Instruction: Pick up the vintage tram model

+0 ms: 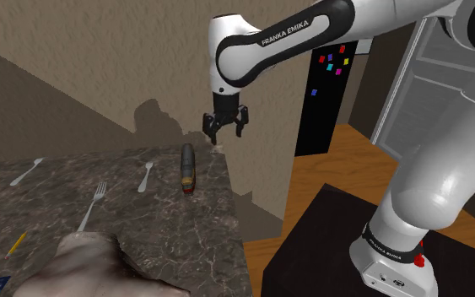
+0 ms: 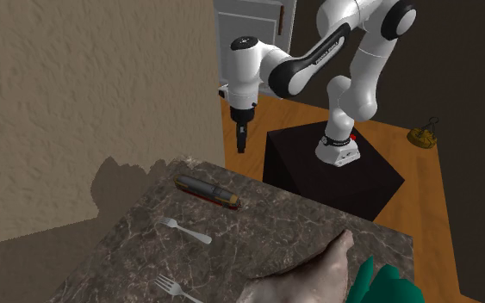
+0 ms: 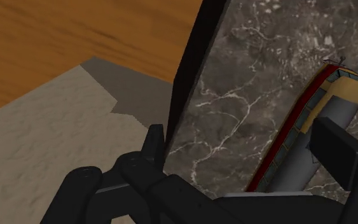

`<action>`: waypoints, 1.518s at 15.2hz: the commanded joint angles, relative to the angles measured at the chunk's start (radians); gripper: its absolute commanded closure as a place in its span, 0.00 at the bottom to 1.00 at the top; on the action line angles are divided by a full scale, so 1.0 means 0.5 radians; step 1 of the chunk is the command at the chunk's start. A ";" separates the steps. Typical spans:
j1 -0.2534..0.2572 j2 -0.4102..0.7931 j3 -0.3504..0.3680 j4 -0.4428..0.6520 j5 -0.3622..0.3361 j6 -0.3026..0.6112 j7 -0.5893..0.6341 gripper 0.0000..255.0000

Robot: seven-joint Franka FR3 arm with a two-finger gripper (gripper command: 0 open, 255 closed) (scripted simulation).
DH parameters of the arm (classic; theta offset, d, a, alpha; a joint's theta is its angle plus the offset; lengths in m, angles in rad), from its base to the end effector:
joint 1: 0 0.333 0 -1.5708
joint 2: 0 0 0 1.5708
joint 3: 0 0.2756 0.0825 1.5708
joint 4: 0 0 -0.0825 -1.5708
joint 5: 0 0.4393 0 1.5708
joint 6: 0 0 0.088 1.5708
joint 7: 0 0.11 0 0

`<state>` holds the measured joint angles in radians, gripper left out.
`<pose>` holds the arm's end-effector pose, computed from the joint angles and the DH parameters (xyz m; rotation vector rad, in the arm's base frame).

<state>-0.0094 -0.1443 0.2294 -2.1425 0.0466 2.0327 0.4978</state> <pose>0.5535 0.1276 0.4015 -3.0867 0.4661 -0.0403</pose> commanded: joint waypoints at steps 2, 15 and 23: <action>0.005 0.250 0.036 0.173 -0.050 0.075 0.166 0.00; 0.133 1.173 0.002 1.036 -0.246 0.126 0.666 0.00; 0.138 1.245 -0.008 0.961 -0.264 0.271 0.675 0.00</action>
<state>0.0600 0.4770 0.2255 -1.6592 -0.0852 2.1634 0.8355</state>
